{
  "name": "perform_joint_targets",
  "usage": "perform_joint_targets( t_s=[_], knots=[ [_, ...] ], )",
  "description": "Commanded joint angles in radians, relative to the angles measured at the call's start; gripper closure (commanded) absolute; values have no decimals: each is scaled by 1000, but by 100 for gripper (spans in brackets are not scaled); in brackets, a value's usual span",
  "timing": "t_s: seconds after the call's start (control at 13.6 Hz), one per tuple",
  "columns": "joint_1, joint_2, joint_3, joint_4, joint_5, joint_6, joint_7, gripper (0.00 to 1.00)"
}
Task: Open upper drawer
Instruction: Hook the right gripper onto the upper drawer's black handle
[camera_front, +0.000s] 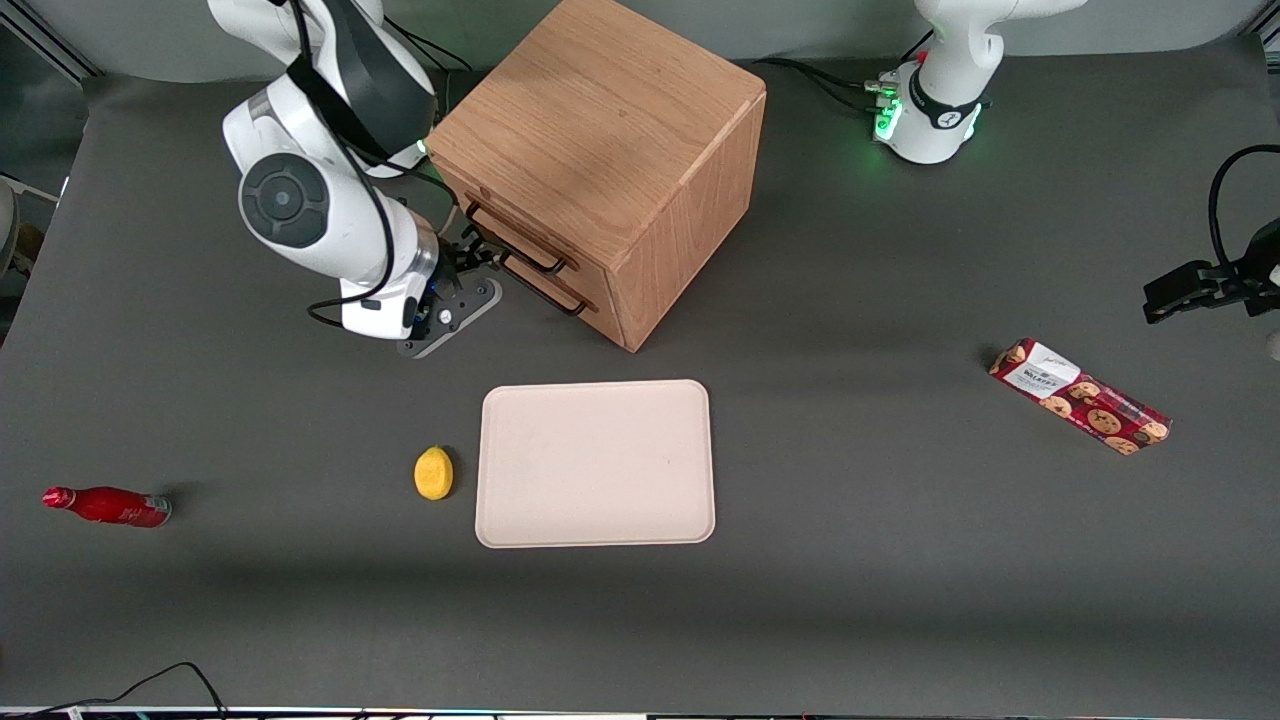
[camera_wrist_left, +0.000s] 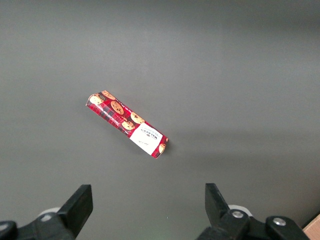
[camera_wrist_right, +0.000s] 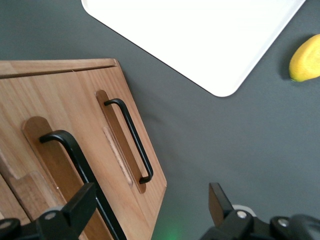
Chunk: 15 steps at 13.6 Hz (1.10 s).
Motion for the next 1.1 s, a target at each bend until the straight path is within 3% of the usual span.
perform_joint_targets(
  t_s=[0.0,0.95,1.03],
  knots=[
    [-18,-55,17,-82,54,69,-25,0],
    [-35,-102,45,-197,85,132,-34,0],
    [-36,-146,58,-246,142,114,-36,0]
  ],
)
